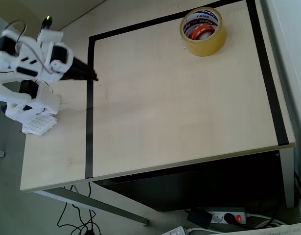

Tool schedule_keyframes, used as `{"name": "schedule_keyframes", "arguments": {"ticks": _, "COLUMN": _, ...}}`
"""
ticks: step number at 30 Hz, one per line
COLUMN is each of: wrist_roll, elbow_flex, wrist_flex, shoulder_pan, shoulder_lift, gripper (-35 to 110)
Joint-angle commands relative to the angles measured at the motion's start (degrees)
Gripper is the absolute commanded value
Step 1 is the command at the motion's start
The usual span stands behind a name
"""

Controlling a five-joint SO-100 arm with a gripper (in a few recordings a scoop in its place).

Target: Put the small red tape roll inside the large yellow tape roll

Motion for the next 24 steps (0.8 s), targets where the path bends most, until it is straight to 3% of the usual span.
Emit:
{"name": "schedule_keyframes", "arguments": {"ticks": 1, "wrist_roll": 0.4, "elbow_flex": 10.7, "wrist_flex": -3.3, "shoulder_pan": 1.2, "shoulder_lift": 14.0, "gripper": 0}}
{"name": "schedule_keyframes", "arguments": {"ticks": 19, "wrist_roll": 6.1, "elbow_flex": 38.8, "wrist_flex": -2.6, "shoulder_pan": -7.1, "shoulder_lift": 26.8, "gripper": 0}}
{"name": "schedule_keyframes", "arguments": {"ticks": 24, "wrist_roll": 6.9, "elbow_flex": 47.0, "wrist_flex": 8.0, "shoulder_pan": -10.2, "shoulder_lift": 45.0, "gripper": 0}}
